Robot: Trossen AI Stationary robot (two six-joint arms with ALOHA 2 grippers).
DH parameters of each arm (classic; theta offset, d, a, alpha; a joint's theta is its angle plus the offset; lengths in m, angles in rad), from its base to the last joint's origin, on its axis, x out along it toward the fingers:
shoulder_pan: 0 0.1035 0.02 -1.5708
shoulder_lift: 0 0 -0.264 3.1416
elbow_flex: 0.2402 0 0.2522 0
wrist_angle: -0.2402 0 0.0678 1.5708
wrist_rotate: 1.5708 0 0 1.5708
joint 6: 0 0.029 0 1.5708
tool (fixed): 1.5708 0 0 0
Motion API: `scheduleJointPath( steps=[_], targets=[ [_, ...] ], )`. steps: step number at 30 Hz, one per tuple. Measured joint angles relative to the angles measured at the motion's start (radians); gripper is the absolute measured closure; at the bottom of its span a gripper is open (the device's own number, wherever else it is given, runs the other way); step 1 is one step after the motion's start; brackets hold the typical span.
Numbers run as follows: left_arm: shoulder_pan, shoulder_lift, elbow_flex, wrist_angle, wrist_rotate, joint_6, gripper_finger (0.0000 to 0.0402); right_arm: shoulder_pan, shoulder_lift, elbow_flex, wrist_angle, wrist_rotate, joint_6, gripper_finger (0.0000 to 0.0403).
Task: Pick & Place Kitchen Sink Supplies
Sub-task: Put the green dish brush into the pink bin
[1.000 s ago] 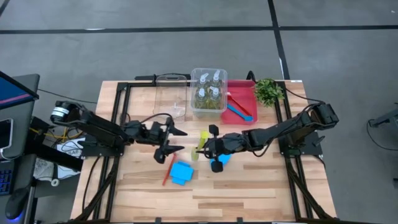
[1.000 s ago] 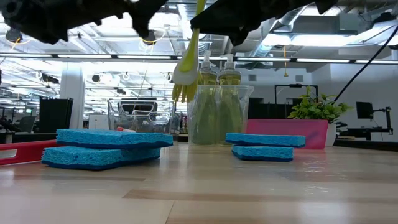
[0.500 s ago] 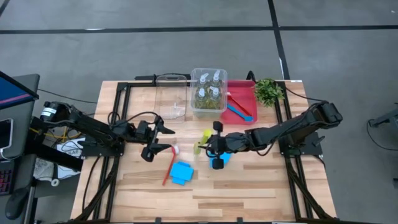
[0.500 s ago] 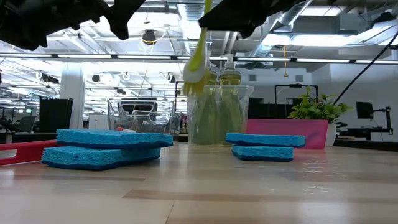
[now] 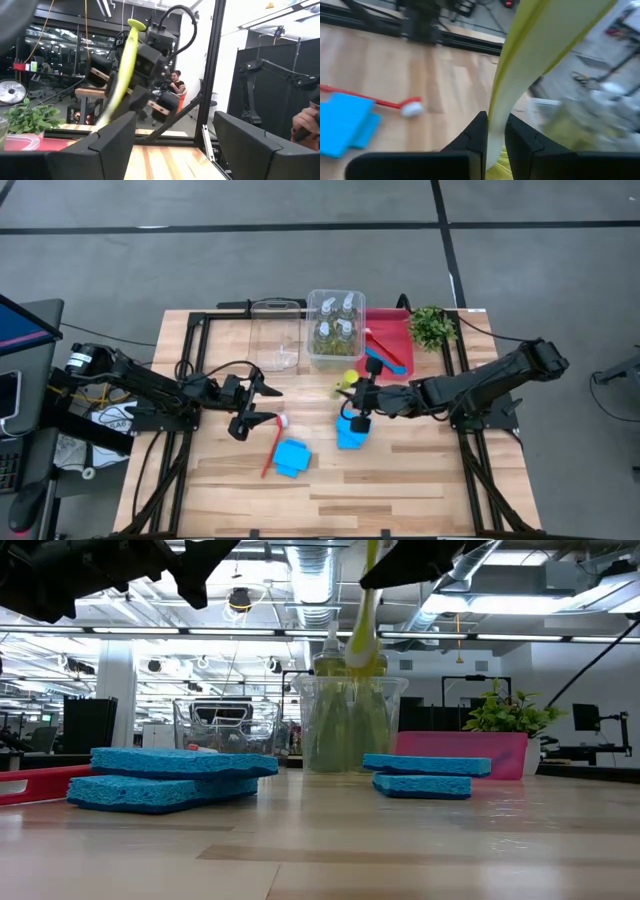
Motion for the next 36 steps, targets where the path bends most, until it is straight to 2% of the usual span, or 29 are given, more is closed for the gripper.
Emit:
scheduleJointPath(
  steps=[4,14,21,30,36],
  targets=[
    [0.000,0.000,0.000,0.000,0.000,0.000,0.0131,-0.016,-0.034,-0.026,-0.003,0.074,-0.028,0.0360],
    [0.000,0.000,0.001,0.000,0.000,0.000,0.0131,-0.149,-0.142,-0.098,-0.010,0.075,-0.030,0.0359],
    [0.000,0.000,0.001,0.000,0.000,0.000,0.0131,-0.264,-0.198,-0.139,-0.015,0.063,-0.027,0.0359],
    [0.000,0.000,0.001,0.004,0.000,0.000,0.0131,-0.322,-0.249,-0.141,-0.061,-0.026,-0.030,0.0359],
    [0.000,0.000,0.002,0.004,0.000,-0.001,0.0132,-0.366,-0.279,-0.141,-0.149,-0.033,-0.030,0.0359]
  ],
)
